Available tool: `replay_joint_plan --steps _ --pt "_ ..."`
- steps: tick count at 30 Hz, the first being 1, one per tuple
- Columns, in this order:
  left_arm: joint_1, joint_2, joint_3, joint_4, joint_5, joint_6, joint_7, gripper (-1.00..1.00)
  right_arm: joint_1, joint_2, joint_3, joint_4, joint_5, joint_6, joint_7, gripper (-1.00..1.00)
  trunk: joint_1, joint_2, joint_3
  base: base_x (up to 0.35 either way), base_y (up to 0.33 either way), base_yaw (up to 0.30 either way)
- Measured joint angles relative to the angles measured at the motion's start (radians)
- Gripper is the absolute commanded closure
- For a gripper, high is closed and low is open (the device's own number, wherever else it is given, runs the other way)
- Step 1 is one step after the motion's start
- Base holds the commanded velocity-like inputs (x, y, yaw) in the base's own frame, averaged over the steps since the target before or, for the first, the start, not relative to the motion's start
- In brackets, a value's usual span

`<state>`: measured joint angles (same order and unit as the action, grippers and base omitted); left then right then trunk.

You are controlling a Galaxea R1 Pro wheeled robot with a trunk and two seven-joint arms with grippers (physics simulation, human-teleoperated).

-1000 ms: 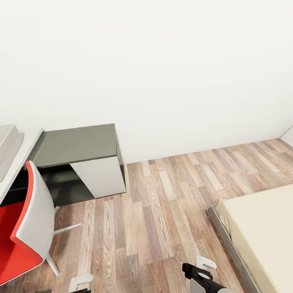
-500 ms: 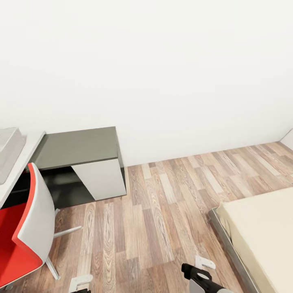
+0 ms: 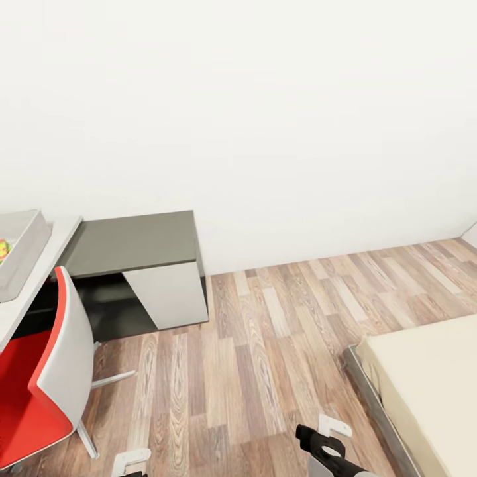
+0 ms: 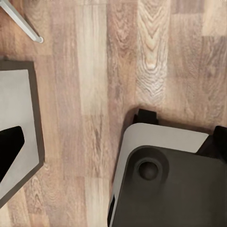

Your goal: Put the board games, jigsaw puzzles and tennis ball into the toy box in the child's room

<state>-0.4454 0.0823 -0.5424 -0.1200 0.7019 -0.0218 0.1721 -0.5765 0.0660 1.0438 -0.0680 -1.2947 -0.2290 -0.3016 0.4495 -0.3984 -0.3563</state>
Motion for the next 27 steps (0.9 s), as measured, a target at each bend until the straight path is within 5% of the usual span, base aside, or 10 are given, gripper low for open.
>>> replay_joint_plan --steps 27 --pt "0.055 -0.002 -0.001 0.001 0.005 -0.011 0.008 -1.0 0.02 -0.004 -0.002 0.0 -0.002 -0.011 0.001 -1.0 0.0 0.0 0.044 0.0 0.0 0.092"
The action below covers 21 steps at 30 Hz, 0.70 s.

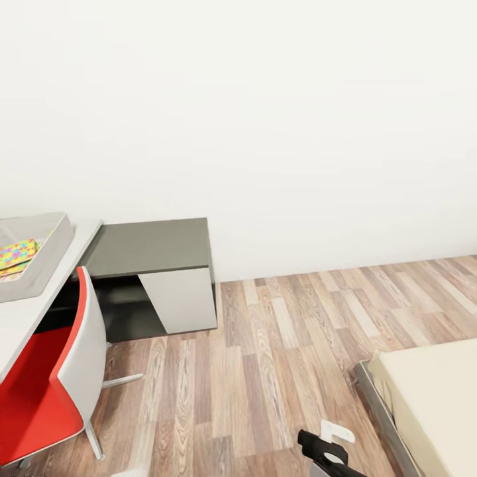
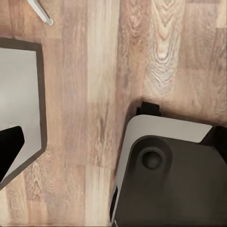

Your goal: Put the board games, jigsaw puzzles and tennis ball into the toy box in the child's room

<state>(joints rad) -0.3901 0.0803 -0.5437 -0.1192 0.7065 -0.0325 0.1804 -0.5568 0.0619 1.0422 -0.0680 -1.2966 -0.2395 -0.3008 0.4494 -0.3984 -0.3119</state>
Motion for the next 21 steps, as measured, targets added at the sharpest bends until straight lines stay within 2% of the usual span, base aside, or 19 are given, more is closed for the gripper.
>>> replay_joint_plan --steps 4,7,13,16,21 --pt "0.04 -0.003 0.002 0.001 0.001 -0.001 0.0 -1.0 0.0 -0.003 0.0 0.0 -0.002 0.0 0.0 -1.0 0.0 0.0 0.007 0.0 0.0 0.102" --pt "0.093 -0.005 0.003 0.001 0.002 -0.001 -0.002 -1.0 0.0 -0.005 0.0 0.0 -0.003 0.0 0.0 -1.0 0.0 0.0 0.011 0.0 0.0 0.098" --pt "0.235 -0.005 0.005 0.001 0.004 -0.001 -0.004 -1.0 0.0 -0.006 0.0 0.0 -0.004 0.0 0.0 -1.0 0.0 0.0 0.021 0.0 0.0 0.095" --pt "0.269 -0.006 0.004 0.001 0.002 -0.001 -0.004 -1.0 0.0 -0.007 0.0 0.0 -0.005 0.001 0.0 -1.0 0.0 0.0 0.026 0.0 0.0 0.091" --pt "0.283 -0.007 0.007 0.0 -0.004 -0.002 -0.004 -1.0 0.001 -0.007 0.0 0.0 -0.006 0.0 0.0 -1.0 0.0 0.0 0.034 0.0 0.0 0.085"
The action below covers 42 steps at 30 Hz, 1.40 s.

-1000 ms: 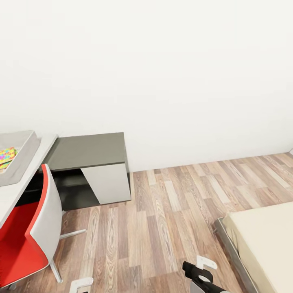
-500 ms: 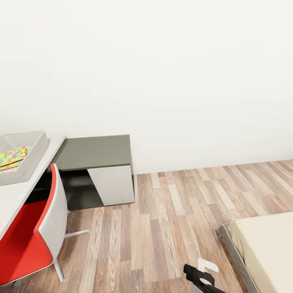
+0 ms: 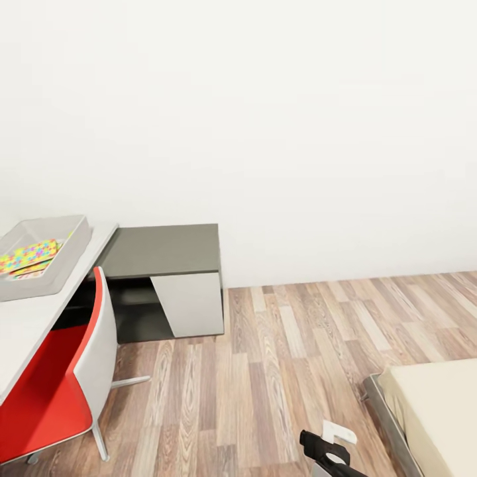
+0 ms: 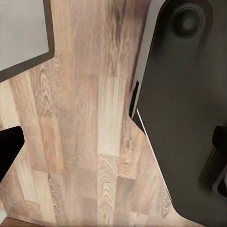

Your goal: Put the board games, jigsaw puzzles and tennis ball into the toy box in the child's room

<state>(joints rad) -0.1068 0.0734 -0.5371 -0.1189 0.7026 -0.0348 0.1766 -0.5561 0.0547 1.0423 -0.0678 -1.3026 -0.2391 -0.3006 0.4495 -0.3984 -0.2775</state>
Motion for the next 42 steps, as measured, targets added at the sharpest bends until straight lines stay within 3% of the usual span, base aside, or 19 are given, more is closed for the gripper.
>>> replay_joint_plan --steps 42 --pt "0.003 0.0 0.0 0.0 0.002 0.0 0.0 -1.0 0.0 0.008 0.0 0.0 0.0 0.0 0.0 -1.0 0.0 0.0 0.069 0.0 0.0 0.079"
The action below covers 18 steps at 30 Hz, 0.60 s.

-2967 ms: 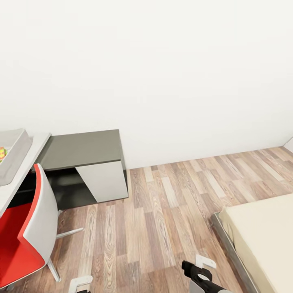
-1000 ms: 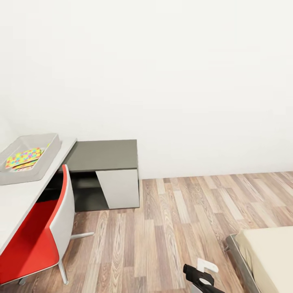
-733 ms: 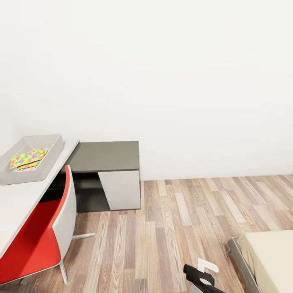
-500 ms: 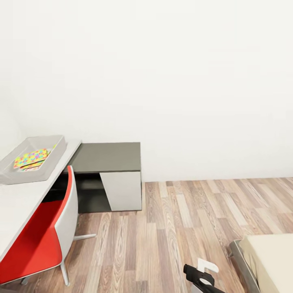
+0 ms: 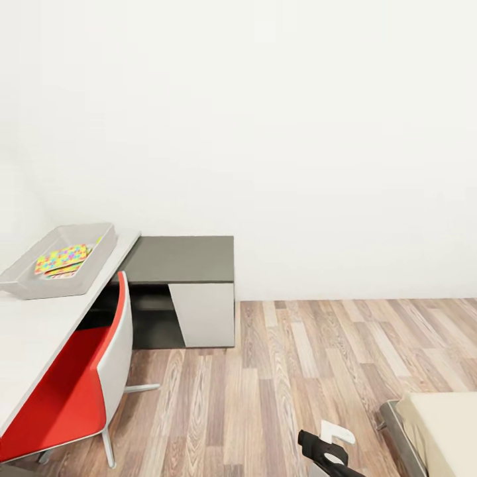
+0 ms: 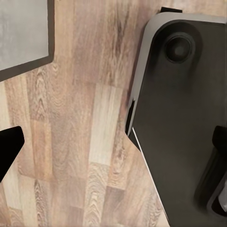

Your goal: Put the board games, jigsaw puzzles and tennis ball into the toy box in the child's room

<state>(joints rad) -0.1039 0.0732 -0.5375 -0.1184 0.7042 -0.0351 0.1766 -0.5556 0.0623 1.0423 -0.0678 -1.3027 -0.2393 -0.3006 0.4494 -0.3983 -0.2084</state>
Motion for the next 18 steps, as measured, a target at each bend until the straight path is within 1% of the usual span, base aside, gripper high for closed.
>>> replay_joint_plan --steps 18 --pt "0.0 0.0 0.0 0.0 0.001 0.0 0.0 -1.0 0.0 0.001 0.0 0.0 0.001 0.0 0.0 -1.0 0.0 0.0 0.03 0.0 0.0 0.079"
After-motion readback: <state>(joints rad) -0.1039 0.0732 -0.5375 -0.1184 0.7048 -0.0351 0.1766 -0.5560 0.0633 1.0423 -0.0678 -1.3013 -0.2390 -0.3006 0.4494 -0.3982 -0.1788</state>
